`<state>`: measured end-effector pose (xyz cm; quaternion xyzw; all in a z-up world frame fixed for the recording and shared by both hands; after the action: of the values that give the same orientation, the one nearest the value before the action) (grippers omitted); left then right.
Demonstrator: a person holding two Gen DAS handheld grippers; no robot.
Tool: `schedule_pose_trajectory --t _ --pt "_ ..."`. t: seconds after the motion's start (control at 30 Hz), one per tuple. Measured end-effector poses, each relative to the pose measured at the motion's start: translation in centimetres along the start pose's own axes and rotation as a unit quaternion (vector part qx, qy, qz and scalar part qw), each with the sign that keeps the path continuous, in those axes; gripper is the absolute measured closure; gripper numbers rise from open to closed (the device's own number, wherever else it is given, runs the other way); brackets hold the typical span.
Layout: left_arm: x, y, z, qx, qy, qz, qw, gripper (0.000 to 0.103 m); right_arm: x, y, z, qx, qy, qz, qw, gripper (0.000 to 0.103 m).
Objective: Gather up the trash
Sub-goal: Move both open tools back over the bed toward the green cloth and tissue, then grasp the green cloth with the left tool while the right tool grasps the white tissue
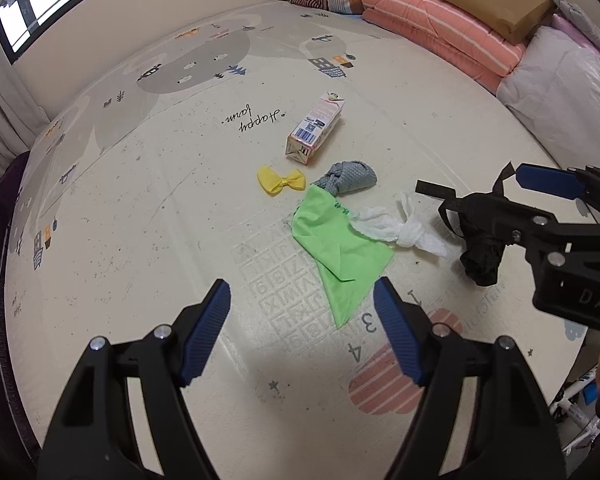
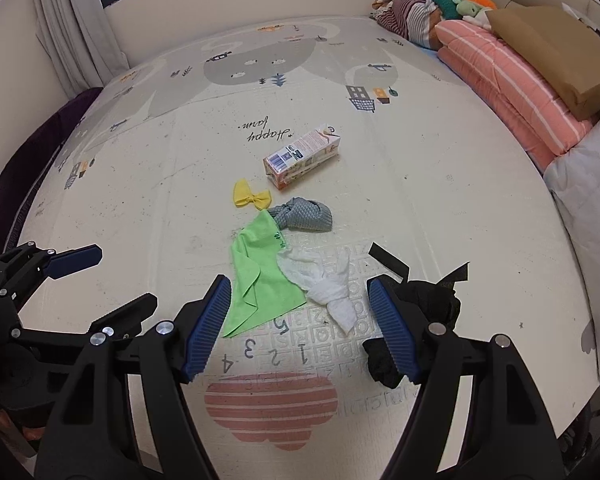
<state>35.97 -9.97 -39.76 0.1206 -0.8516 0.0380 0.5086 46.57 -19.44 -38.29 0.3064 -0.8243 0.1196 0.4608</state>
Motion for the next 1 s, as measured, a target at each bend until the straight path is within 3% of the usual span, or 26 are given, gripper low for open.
schedule_pose_trajectory --t 0.53,0.6,0.67,0.77,0.83,0.87,0.9,1.0 --pt "-12.2 -2.1 1.7 0.011 0.023 0.024 0.9994 0.030 -12.2 -2.4 2.2 0.056 0.041 -0.033 0.997 0.035" --pt "-13.3 -2.2 2.1 0.012 0.026 0.021 0.9994 0.039 -13.3 -2.5 2.7 0.063 0.047 -0.036 0.996 0.035" --pt "-14.4 -2.4 2.6 0.013 0.040 0.024 0.9988 0.058 -14.2 -2.5 3.2 0.067 0.055 -0.040 0.995 0.037" --pt "-15.0 -2.3 2.9 0.020 0.041 0.025 0.9986 0.065 -15.2 -2.4 3.7 0.077 0.062 -0.034 0.994 0.041" --pt "-14.9 -2.6 3.0 0.014 0.040 0.028 0.9987 0.075 -15.7 -2.4 4.0 0.082 0.070 -0.029 0.994 0.051" --pt "-14.8 -2.8 2.9 0.011 0.040 0.032 0.9986 0.089 -15.9 -2.4 4.1 0.081 0.075 -0.028 0.993 0.057" --pt "-14.7 -3.0 2.9 0.007 0.042 0.032 0.9986 0.094 -16.0 -2.5 4.2 0.078 0.080 -0.031 0.993 0.067" --pt "-14.4 -3.7 2.8 -0.010 0.038 0.023 0.9990 0.099 -15.6 -2.5 3.9 0.071 0.077 -0.034 0.994 0.071"
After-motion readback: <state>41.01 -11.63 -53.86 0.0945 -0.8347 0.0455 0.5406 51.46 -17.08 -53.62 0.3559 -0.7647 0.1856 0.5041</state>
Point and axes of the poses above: each gripper's, at about its wrist camera, not at the fingertips, and x roughly against the way its jaws point, y to its left, z to its underside, the point moved 7 cm from there along -x, roughly the way its jaws point, and after that the axes turned 2 degrees about -y, right-handed, at the moved point
